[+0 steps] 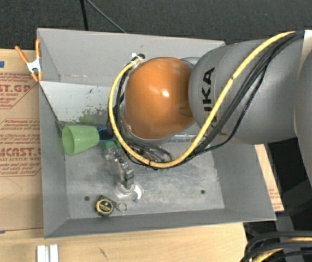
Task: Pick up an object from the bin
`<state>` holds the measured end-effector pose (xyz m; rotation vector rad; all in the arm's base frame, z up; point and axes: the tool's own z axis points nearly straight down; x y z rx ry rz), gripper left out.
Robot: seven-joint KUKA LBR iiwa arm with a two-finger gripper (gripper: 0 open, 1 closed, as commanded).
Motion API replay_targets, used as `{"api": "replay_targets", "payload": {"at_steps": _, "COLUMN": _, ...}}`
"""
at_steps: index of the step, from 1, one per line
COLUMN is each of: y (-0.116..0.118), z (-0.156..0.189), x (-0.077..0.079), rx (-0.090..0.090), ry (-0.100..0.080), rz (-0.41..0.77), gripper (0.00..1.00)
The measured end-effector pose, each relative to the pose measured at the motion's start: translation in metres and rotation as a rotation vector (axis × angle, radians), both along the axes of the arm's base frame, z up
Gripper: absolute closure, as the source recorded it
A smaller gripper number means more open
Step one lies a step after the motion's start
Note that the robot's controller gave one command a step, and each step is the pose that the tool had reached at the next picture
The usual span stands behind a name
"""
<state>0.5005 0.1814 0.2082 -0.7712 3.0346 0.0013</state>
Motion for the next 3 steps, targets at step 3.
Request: {"api": "replay_targets", "payload": {"at_steps": 3, "y": -0.089, "z": -0.139, "x": -0.011, "rx": -0.006, "ry": 0.009, "rz": 0.360, "gripper": 0.00}}
